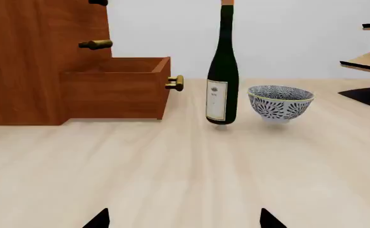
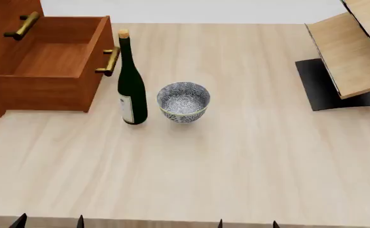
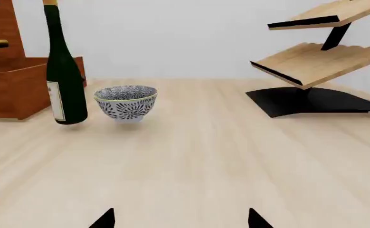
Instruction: Put the wine bottle in the bottom drawer of the cabinet.
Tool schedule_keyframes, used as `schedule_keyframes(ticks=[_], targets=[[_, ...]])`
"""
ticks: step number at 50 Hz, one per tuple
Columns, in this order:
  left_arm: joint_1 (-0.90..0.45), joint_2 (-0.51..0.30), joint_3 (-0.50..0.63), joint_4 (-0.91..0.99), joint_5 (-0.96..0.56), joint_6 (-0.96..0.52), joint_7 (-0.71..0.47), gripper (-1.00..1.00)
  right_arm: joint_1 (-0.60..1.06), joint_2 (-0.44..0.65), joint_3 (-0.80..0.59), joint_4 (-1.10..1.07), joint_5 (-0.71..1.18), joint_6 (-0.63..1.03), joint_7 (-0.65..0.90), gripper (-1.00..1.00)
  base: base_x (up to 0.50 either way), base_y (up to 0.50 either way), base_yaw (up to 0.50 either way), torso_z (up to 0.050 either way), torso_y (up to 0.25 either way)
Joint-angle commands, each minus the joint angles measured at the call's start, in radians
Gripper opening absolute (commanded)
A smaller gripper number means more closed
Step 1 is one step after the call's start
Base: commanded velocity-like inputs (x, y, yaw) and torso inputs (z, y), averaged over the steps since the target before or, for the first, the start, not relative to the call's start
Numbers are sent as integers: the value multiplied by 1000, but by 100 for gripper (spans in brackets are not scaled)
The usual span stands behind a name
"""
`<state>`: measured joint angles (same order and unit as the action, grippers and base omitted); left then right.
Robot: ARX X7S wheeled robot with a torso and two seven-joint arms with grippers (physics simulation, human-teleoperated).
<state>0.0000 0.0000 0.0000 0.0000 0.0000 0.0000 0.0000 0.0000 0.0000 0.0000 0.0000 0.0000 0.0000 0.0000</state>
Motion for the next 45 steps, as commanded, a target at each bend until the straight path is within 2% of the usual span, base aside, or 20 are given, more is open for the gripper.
schedule_keyframes(ticks=[1, 5, 19, 45], targets=[[1, -13, 16, -1, -13, 3, -16, 100, 0, 20, -25, 3, 20, -3, 25, 100, 0, 0, 0, 0, 0], [8, -33, 63, 4, 13, 14, -32, 100, 4, 34, -45, 8, 34, -4, 35, 100, 0, 0, 0, 0, 0], [7, -61, 92, -4, -1, 20, -80, 100, 6, 63, -98, 16, 20, -22, 78, 100, 0, 0, 0, 2, 0], [2, -89, 133, -8, -12, 21, -131, 100, 6, 97, -143, 14, 26, -31, 123, 100, 0, 0, 0, 50, 0]])
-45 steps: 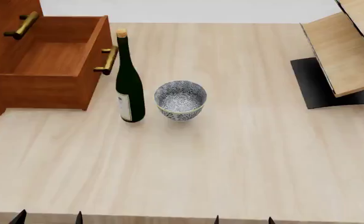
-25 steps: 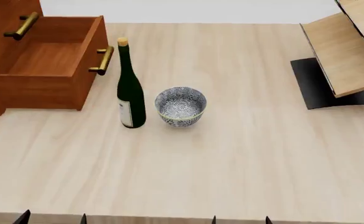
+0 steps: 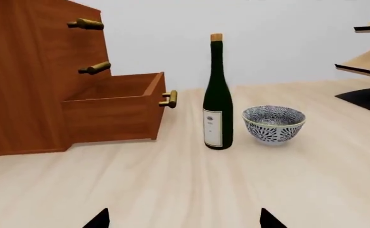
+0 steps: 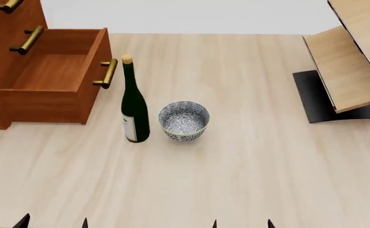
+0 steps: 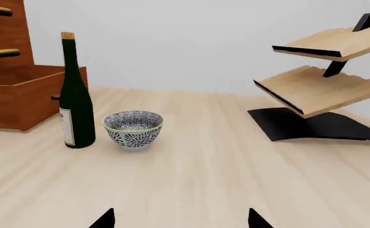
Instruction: Put the wine bottle in the bottom drawer of the cabinet.
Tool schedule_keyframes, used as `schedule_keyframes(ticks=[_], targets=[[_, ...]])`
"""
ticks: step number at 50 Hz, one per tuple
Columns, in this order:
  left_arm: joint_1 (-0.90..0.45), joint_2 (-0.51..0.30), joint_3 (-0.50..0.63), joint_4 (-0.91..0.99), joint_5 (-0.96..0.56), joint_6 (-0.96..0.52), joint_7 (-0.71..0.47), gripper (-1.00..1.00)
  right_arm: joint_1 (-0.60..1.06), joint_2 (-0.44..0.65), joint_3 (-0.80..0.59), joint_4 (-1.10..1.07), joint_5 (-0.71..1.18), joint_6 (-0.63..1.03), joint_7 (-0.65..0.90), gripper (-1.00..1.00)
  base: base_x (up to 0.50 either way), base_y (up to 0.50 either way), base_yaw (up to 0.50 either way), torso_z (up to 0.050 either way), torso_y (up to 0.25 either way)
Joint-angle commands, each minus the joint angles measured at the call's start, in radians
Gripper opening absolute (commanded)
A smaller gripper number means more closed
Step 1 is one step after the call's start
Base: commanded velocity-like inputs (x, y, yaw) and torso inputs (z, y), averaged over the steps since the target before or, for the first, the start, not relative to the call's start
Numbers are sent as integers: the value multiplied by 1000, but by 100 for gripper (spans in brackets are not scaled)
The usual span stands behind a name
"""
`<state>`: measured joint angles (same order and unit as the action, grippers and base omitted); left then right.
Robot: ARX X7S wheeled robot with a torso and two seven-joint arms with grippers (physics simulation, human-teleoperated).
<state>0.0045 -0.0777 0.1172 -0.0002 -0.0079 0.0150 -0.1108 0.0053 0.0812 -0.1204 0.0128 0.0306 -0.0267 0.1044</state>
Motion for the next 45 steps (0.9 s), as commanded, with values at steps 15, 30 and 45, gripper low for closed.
schedule_keyframes(ticks=[15, 30, 45], targets=[[-3, -28, 40, 1, -10, -1, -44, 100, 2, 29, -30, -7, 22, 8, 39, 100, 0, 0, 0, 50, 0], [-5, -37, 39, 58, -99, -123, -25, 100, 2, 48, -44, -111, 52, 123, 52, 100, 0, 0, 0, 21, 0], [0, -93, 9, 535, -232, -547, -82, 100, 12, 131, -9, -523, 106, 496, 68, 100, 0, 0, 0, 0, 0]])
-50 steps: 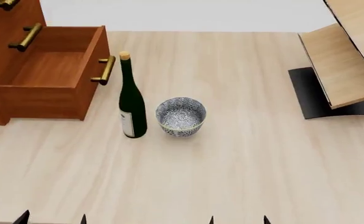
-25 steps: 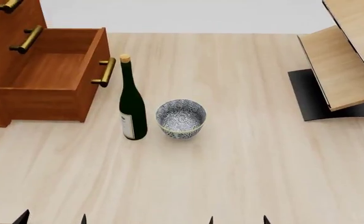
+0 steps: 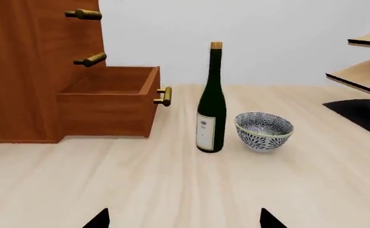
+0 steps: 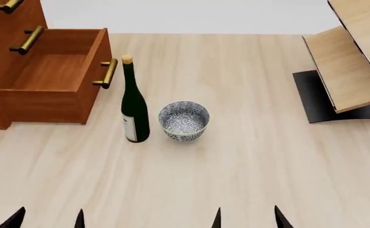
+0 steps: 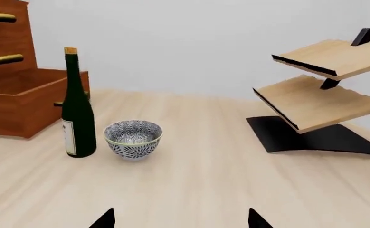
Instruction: Put the wine bottle in the bottom drawer of the cabinet.
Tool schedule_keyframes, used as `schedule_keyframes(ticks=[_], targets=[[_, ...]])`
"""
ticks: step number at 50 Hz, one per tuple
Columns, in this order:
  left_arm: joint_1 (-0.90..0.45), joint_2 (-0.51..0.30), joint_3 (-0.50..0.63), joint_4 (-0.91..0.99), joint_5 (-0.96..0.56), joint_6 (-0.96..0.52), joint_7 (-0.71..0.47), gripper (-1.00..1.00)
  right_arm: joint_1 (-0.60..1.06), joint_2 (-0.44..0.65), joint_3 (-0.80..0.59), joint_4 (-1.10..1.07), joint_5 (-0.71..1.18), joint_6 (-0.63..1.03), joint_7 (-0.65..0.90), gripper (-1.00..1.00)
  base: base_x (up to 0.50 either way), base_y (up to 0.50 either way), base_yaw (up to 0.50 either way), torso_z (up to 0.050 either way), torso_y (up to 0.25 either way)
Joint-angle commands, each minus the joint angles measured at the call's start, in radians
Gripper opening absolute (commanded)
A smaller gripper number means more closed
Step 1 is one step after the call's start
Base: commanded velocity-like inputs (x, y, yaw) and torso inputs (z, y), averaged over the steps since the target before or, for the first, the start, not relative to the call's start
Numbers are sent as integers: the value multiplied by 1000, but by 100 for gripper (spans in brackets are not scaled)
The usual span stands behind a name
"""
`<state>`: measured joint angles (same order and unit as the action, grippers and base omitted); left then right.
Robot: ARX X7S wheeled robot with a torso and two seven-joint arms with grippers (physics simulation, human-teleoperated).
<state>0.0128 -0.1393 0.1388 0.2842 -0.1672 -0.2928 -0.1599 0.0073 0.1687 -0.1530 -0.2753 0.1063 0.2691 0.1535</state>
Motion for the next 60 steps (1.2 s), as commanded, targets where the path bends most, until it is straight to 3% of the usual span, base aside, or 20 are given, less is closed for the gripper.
schedule_keyframes(ticks=[1, 21, 25, 39, 60], targets=[[-17, -34, -21, 279, -85, -272, -39, 100, 13, 49, 27, -270, 31, 230, 24, 100, 0, 0, 0, 0, 0], [-109, -66, -132, 593, -216, -640, -146, 100, 33, 99, 116, -585, 100, 467, 60, 100, 0, 0, 0, 0, 0], [-83, -80, -119, 591, -183, -556, -140, 100, 30, 103, 119, -635, 108, 501, 70, 100, 0, 0, 0, 0, 0], [-90, -76, -169, 713, -244, -667, -191, 100, 4, 140, 104, -769, 125, 566, 127, 100, 0, 0, 0, 0, 0], [-126, -80, -182, 748, -313, -736, -251, 100, 51, 395, -25, -770, 385, 450, 470, 100, 0, 0, 0, 0, 0]])
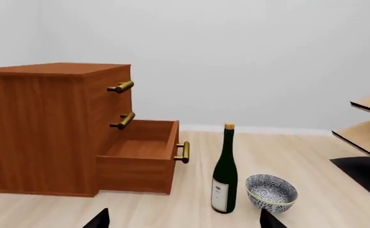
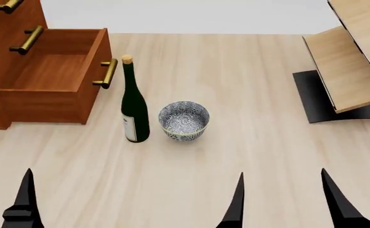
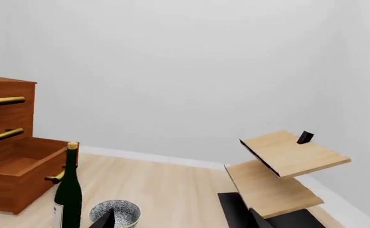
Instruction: Put the wine bottle in the bottom drawer of the cabinet.
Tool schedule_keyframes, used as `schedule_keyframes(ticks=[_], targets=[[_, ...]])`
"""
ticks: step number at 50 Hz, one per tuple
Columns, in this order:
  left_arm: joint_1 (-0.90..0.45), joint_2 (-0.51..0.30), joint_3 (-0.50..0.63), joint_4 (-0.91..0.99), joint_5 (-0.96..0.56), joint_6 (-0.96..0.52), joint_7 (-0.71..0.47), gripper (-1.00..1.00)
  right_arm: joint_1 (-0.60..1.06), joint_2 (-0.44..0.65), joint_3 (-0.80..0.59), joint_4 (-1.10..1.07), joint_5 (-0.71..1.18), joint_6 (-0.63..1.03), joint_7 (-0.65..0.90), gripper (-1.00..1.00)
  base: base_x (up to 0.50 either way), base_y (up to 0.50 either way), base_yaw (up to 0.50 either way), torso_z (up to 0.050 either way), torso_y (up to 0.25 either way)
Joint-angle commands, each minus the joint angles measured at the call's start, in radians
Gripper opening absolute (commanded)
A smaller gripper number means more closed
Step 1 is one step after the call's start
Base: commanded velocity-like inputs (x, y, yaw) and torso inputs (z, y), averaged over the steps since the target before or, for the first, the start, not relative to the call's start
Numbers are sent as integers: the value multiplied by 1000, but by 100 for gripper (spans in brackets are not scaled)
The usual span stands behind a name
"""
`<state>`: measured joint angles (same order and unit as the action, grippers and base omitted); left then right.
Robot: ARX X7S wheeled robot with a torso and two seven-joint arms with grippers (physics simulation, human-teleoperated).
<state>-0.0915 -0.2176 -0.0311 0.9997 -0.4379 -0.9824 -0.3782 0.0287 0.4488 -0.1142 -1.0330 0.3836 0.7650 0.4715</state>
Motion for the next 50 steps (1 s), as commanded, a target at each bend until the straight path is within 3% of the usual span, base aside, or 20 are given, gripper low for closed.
schedule_keyframes(ticks=[1, 12, 21, 37, 39, 40, 42, 50], targets=[[-24, -4, -10, 34, -46, -49, -37, 100, 35, 126, -71, -12, 120, -52, 168, 100, 0, 0, 0, 0, 0], [-42, -44, -39, 43, -176, -67, -128, 100, 44, 164, -117, 1, 145, -112, 212, 100, 0, 0, 0, 0, 0], [-30, -67, -11, 23, -179, -25, -148, 100, 35, 176, -127, 11, 147, -141, 219, 100, 0, 0, 0, 0, 0], [10, -141, -1, 40, -258, 38, -231, 100, 36, 198, -142, 7, 157, -165, 242, 100, 277, 0, 0, 0, 0], [-2, -183, 4, 46, -347, 49, -297, 100, 37, 199, -144, 8, 160, -167, 244, 100, 297, 0, 0, 0, 0], [-33, -309, 103, 47, -416, 142, -433, 100, 41, 202, -144, 3, 166, -162, 248, 100, 301, 0, 0, 0, 0], [-58, -437, 199, 47, -513, 263, -574, 100, 43, 207, -145, -2, 173, -164, 255, 100, 301, 0, 0, 0, 0], [-34, -469, 229, 29, -527, 354, -575, 100, 49, 216, -171, 4, 170, -179, 262, 100, 297, 0, 0, 0, 0]])
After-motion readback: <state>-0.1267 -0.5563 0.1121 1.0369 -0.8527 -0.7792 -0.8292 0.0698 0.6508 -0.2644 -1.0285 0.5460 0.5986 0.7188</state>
